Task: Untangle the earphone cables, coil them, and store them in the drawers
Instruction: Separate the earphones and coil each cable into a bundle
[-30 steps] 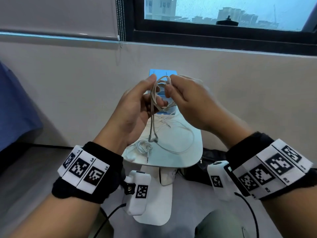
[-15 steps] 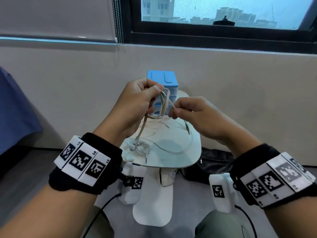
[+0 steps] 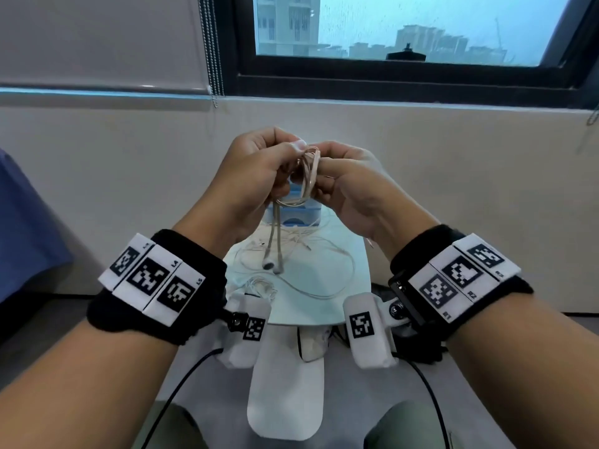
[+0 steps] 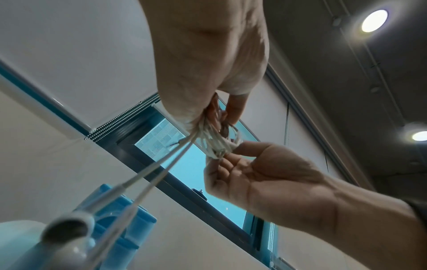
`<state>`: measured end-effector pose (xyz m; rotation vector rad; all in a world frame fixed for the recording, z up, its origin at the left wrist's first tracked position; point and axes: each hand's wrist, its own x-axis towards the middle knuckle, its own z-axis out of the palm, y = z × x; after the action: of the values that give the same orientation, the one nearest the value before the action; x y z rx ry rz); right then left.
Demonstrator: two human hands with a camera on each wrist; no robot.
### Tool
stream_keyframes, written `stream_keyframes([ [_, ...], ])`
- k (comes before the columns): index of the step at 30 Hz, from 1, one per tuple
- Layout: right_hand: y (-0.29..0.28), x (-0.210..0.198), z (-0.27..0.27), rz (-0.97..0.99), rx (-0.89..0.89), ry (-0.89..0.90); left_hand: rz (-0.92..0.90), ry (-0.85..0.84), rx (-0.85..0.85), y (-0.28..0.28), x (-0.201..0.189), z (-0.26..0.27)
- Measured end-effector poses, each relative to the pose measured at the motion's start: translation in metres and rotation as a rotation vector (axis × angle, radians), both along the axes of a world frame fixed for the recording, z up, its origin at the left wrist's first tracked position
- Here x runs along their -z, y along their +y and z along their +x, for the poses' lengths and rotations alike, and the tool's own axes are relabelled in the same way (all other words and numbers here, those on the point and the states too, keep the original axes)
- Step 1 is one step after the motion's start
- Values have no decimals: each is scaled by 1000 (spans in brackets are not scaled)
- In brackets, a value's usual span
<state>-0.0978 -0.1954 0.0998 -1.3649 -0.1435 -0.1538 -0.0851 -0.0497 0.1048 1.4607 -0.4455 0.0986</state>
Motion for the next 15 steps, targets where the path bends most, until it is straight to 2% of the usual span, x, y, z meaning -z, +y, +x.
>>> stream_keyframes([
  [4, 5, -14, 1, 72, -95, 56, 15, -95, -86, 1, -7, 6],
  [9, 4, -23, -3, 204, -250, 106, 35, -159, -57, 0, -14, 14],
  [15, 4, -29, -8, 46, -265, 38, 77, -153, -1, 2, -20, 18],
])
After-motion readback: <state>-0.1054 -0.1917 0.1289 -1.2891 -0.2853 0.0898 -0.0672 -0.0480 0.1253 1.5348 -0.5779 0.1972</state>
